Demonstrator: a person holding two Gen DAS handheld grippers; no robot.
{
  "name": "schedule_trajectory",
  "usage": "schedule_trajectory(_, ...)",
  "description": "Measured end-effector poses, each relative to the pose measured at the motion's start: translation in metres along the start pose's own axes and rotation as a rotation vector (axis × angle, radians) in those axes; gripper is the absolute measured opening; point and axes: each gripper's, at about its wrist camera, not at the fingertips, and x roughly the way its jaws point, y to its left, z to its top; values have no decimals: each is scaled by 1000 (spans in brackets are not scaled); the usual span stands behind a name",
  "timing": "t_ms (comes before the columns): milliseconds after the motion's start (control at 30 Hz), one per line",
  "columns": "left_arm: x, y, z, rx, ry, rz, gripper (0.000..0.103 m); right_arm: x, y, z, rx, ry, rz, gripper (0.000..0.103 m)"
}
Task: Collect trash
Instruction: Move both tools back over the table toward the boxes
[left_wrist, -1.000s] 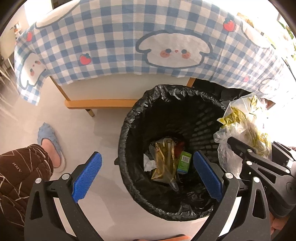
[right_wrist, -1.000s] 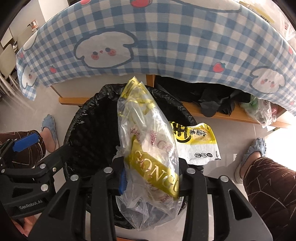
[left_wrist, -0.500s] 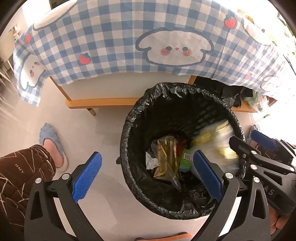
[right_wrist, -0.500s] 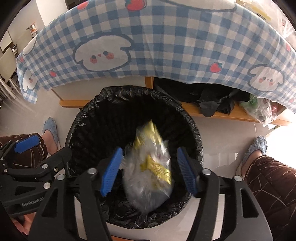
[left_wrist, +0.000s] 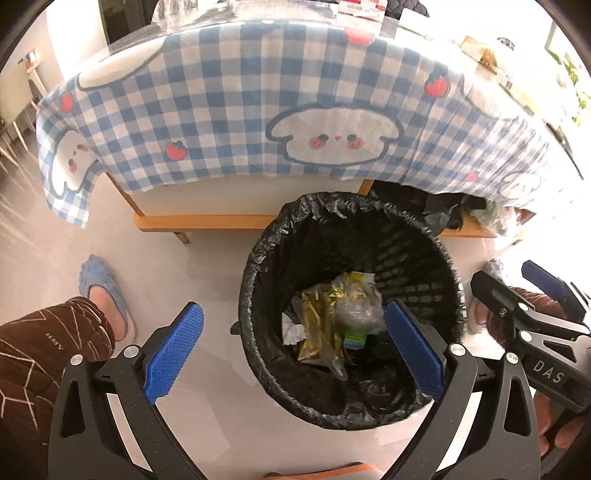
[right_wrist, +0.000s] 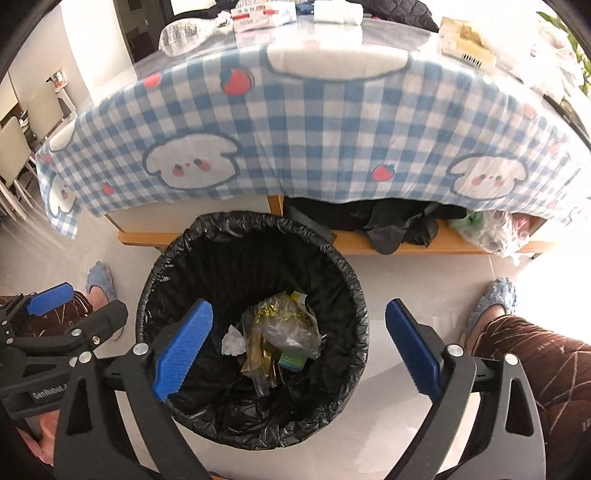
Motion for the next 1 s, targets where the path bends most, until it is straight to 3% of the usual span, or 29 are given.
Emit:
schedule_trajectory(400,-47,-8,40,17,-69,2,97,-62,-25,31,6,-107,-64,95)
schedule_trajectory(733,-73,-35,115,56,-141,-7,97,-86,-66,79,46,-151,-115,95)
schedule_trajectory(1000,-56,-47,191,39,-147,-15,97,-75,-100,132,104,-151,-163,95)
